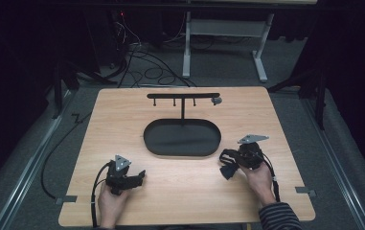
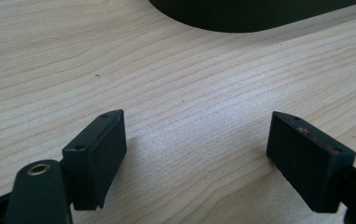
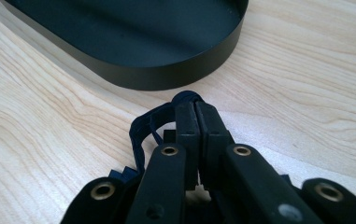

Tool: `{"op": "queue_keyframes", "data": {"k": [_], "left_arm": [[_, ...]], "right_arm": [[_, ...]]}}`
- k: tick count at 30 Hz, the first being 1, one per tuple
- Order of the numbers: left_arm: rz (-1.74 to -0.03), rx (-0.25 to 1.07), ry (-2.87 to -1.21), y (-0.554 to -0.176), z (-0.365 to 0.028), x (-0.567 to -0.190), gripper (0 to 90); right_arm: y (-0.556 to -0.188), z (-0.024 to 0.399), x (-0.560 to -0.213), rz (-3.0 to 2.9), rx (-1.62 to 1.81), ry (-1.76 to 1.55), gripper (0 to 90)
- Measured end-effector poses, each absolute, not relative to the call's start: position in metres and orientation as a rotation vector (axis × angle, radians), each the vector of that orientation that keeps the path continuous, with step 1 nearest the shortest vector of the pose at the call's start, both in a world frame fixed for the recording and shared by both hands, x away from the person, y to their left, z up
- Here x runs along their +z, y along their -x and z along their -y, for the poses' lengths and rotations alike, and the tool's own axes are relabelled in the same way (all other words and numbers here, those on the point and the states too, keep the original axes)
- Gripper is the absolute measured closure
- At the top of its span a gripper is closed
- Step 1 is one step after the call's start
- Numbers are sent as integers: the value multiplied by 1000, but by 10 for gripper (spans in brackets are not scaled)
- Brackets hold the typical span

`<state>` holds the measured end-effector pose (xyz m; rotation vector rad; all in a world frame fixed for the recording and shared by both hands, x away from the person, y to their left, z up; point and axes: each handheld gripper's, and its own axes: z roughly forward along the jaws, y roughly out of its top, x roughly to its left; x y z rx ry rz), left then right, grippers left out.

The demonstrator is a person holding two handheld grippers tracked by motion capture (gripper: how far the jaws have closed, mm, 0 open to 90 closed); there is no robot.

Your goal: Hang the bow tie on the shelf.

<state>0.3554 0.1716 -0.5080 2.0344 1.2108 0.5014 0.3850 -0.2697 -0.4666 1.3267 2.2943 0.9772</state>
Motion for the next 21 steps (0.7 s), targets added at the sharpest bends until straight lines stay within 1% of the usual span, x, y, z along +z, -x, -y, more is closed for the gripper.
{"op": "queue_keyframes", "data": {"k": [21], "left_arm": [[-1211,502,-2035,-355,-171,-508,204]], "right_arm": [[-369,277,-442,-2231,1075,-1292,900]]}}
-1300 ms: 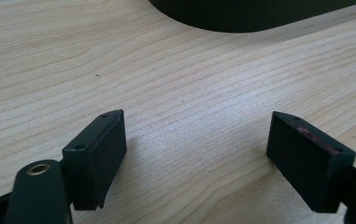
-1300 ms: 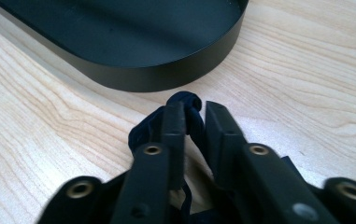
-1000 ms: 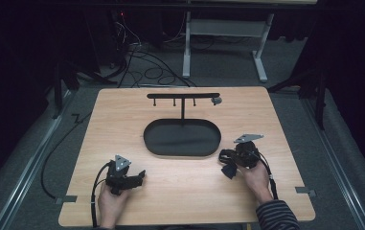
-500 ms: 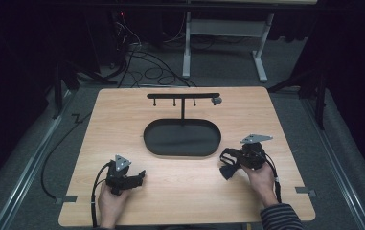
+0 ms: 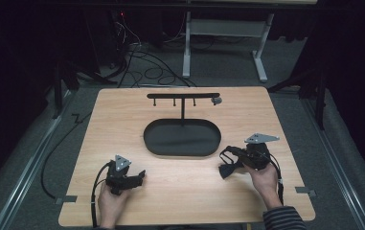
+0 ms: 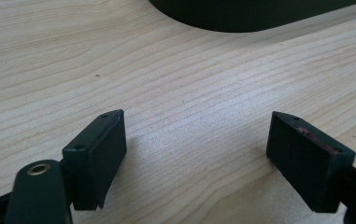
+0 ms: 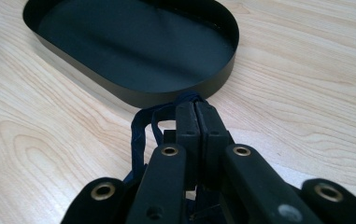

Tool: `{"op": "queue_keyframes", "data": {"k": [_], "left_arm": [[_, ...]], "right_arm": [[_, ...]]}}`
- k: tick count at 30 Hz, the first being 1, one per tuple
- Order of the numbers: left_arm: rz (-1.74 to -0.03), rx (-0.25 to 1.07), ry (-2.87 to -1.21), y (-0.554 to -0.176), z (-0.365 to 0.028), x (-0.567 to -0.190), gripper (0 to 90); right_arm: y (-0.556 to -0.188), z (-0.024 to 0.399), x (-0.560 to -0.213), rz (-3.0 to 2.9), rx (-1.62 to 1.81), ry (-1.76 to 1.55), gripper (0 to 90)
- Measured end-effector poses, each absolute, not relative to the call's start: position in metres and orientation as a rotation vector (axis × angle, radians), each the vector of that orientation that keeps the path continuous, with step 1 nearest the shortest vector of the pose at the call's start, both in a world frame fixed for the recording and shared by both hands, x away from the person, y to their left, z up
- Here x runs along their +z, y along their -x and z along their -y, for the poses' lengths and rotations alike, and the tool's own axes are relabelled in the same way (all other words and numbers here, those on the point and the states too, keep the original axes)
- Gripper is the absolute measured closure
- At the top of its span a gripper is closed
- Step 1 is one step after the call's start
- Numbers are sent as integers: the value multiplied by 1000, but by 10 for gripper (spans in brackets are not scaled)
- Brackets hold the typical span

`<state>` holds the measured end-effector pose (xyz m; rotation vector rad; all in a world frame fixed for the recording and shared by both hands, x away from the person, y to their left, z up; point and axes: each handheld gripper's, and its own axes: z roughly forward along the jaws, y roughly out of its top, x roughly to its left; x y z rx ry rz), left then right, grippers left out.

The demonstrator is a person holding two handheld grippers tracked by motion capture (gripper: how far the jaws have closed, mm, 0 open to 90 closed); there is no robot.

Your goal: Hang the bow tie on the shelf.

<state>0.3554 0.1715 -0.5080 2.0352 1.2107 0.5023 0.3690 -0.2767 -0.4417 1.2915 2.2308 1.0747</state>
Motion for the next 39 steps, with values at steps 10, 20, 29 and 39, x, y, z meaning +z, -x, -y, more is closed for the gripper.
{"op": "queue_keyframes", "data": {"k": [10,20,29,39], "left_arm": [[-1211,504,-2039,-355,-171,-508,204],[-1210,504,-2039,-355,-171,-508,204],[-1211,504,-2039,-355,-171,-508,204],[-1211,503,-2039,-355,-171,-508,204]], "right_arm": [[-366,276,-429,-2207,1137,-1275,900],[-364,277,-419,-2190,1166,-1272,900],[-364,278,-406,-2179,1201,-1250,900],[-365,277,-388,-2164,1218,-1221,900]]}}
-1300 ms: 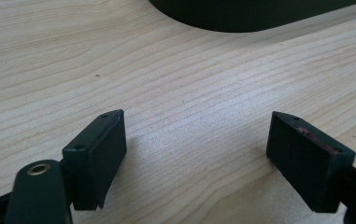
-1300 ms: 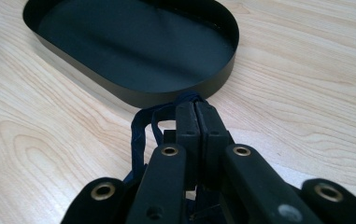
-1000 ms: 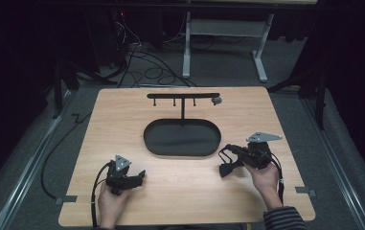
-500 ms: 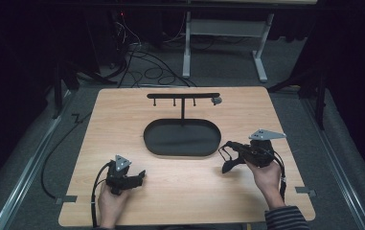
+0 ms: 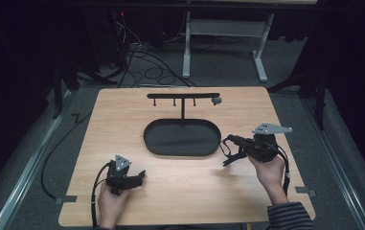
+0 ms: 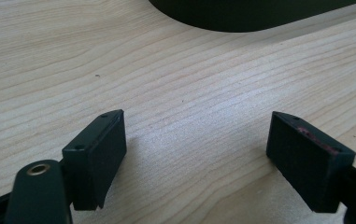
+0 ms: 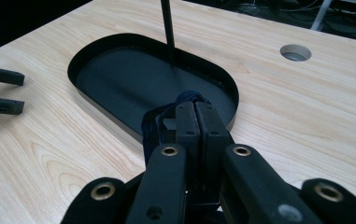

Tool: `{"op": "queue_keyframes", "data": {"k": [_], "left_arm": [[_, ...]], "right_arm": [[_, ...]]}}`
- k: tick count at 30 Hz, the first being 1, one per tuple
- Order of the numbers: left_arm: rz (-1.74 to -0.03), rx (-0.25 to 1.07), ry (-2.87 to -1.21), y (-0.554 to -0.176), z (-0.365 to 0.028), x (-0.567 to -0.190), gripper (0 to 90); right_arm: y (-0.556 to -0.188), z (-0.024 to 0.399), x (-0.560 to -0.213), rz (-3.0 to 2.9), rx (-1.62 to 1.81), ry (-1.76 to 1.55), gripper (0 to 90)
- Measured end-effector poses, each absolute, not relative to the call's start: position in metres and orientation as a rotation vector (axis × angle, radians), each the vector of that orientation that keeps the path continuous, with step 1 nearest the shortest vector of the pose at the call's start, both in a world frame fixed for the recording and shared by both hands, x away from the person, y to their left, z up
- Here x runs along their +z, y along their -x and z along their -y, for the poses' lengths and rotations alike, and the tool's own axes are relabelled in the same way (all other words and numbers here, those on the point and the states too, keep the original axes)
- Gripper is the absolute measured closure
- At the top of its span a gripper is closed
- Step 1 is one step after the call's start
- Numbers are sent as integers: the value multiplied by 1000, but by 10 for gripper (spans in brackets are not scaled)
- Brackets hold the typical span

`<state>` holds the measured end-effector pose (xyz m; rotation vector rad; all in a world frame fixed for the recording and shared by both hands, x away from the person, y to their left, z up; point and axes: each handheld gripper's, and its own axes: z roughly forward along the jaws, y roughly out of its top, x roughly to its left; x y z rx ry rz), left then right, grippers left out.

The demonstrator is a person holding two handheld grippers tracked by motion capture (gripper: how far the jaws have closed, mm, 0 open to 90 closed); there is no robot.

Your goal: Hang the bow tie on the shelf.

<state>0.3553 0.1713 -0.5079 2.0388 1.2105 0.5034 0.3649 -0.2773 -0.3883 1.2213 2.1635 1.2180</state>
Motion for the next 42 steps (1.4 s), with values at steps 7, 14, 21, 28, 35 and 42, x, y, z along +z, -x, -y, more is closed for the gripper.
{"op": "queue_keyframes", "data": {"k": [7,14,21,28,35,42], "left_arm": [[-1211,504,-2038,-355,-171,-508,204],[-1211,504,-2039,-355,-171,-508,204],[-1211,504,-2038,-355,-171,-508,204],[-1211,503,-2039,-355,-171,-508,204],[-1211,504,-2039,-355,-171,-508,204],[-1211,504,-2039,-355,-171,-508,204]], "right_arm": [[-368,275,-381,-2164,1226,-1200,900],[-373,270,-371,-2158,1241,-1171,900],[-376,264,-359,-2152,1253,-1133,900],[-382,261,-353,-2152,1253,-1120,900],[-388,257,-347,-2152,1260,-1106,900],[-395,254,-342,-2145,1255,-1102,900]]}}
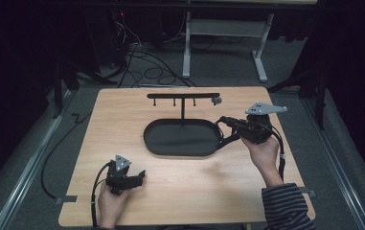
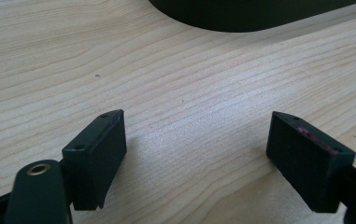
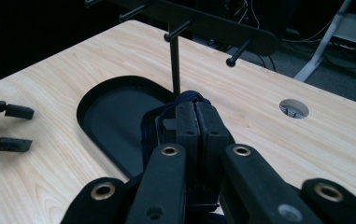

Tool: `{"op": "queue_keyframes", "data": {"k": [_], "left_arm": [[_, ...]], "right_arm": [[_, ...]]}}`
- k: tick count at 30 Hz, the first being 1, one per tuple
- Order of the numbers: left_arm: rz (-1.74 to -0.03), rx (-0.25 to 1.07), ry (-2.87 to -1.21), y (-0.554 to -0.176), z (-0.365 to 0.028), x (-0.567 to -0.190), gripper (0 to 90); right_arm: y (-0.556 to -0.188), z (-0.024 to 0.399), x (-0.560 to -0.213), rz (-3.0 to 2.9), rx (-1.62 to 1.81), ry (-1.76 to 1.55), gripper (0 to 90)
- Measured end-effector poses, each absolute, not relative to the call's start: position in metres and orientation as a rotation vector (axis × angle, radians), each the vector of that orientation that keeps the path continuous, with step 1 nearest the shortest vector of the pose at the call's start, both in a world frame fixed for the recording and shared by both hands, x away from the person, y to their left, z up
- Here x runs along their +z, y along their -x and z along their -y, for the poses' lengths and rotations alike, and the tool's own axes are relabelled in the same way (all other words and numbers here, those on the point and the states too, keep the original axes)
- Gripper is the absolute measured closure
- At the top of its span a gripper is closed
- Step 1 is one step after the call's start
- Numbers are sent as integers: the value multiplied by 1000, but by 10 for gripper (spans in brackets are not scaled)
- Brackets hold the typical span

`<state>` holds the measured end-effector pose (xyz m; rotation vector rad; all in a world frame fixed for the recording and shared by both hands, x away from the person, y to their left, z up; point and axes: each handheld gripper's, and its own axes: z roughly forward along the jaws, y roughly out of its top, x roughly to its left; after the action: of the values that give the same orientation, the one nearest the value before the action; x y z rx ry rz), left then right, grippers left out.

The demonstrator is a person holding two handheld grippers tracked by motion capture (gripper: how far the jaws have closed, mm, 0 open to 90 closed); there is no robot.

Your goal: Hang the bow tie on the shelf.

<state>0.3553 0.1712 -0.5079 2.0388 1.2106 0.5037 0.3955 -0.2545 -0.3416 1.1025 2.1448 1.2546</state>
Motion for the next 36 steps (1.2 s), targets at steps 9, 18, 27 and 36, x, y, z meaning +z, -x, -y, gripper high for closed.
{"op": "queue_keyframes", "data": {"k": [9,18,27,36], "left_arm": [[-1211,504,-2039,-355,-171,-508,204],[-1211,504,-2039,-355,-171,-508,204],[-1211,504,-2039,-355,-171,-508,204],[-1211,504,-2039,-355,-171,-508,204]], "right_arm": [[-409,252,-340,-2144,1263,-1138,900],[-417,251,-340,-2136,1265,-1146,900],[-426,252,-337,-2114,1275,-1162,900],[-434,247,-335,-2111,1272,-1164,900]]}}
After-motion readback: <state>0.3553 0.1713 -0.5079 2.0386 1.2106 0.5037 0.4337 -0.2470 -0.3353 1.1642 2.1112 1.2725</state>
